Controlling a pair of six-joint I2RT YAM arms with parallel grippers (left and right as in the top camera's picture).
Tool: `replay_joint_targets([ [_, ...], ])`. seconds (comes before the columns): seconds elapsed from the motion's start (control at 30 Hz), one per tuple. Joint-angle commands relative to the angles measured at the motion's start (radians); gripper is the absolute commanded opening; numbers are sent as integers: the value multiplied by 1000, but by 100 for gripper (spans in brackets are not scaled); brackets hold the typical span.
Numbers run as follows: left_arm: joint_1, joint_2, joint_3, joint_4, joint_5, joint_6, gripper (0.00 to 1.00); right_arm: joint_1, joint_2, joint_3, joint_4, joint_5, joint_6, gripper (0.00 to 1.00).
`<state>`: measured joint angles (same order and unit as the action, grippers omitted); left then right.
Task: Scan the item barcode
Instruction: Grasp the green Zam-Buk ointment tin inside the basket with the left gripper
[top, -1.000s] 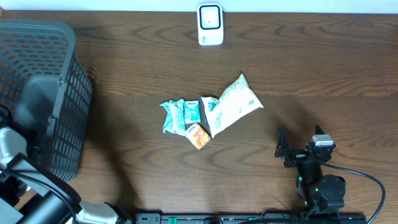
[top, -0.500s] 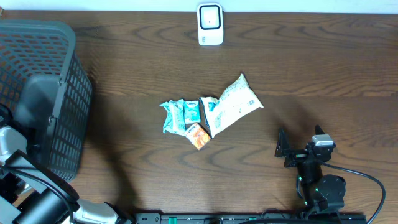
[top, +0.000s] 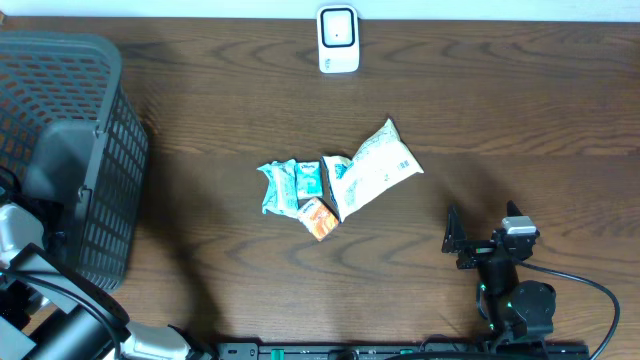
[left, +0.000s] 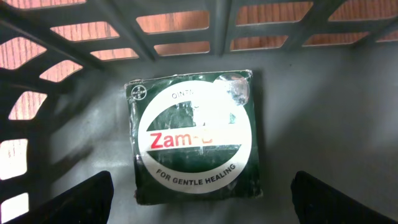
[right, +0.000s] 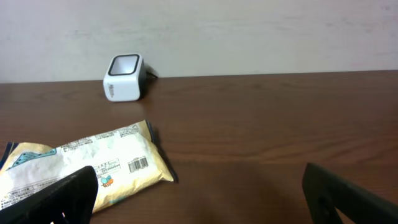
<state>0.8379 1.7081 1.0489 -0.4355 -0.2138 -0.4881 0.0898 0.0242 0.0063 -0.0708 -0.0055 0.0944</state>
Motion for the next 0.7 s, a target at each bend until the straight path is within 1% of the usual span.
replay_joint_targets([
  [0.0,4,-6,-2,-4,-8,24,91,-3,-5,-1,-5,-4,-6,99],
  [0.13,4,31,-2,7,-9,24,91,-3,-5,-1,-5,-4,-6,99],
  [0.27,3,48,-2,23,-63,24,91,-3,-5,-1,-5,-4,-6,99],
  [0.37,5,48,-2,30,-68,23,90,-3,-5,-1,-5,-4,-6,99],
  [0.5,5,48,-2,31,-68,23,82,-3,-5,-1,-5,-4,-6,99],
  [0.53,5,48,-2,31,-68,23,79,-3,-5,-1,-5,-4,-6,99],
  [0.67,5,51,-2,30,-68,23,77,-3,-5,-1,-5,-4,-6,99],
])
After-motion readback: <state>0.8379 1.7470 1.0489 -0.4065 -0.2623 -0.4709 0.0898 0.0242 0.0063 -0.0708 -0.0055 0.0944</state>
